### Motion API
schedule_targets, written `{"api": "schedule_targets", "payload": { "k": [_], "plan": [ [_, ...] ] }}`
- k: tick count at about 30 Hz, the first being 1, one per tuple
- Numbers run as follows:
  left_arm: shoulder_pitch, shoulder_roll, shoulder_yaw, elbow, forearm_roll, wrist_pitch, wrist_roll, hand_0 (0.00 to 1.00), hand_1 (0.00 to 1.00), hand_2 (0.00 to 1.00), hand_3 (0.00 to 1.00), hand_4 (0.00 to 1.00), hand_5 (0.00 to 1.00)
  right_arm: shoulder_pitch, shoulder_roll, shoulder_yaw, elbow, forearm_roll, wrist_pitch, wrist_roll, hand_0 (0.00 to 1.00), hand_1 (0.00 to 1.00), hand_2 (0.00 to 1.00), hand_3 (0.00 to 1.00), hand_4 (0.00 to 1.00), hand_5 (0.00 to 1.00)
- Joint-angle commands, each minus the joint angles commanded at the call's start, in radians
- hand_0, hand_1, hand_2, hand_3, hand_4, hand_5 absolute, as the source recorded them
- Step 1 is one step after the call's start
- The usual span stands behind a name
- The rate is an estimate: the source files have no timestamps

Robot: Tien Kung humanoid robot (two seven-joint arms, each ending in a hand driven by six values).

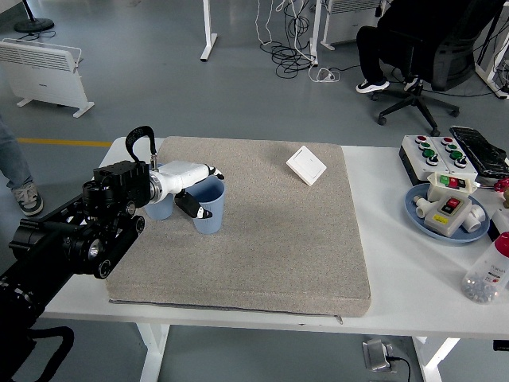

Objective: Push cup pick cup insert cup

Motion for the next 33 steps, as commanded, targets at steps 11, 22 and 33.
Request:
{"api": "schedule_targets", "payload": {
  "k": [11,22,33],
  "plan": [
    [0.003,0.013,0.022,0.002,0.0,-0.005,-0.007,0.495,0.66,0.871,0.703,0.529,0.002,-0.001,0.0,0.001,0.0,0.0,0.0,0.0,0.761,0.665,0.685,0.566,0.106,0.47],
    [0.018,0.023,0.047,-0.028,0.0,0.003,-0.016,0.501,0.54,0.569,0.546,0.348,0.002,-0.004,0.001,0.002,0.0,0.0,0.0,0.0,0.762,0.665,0.685,0.566,0.106,0.47],
    [0.024,0.047,0.085,-0.129,0.0,-0.032,-0.001,0.492,0.43,0.422,0.453,0.337,0.002,-0.012,0.001,0.004,0.0,0.005,-0.001,0.001,0.761,0.665,0.685,0.566,0.106,0.471]
  ]
}}
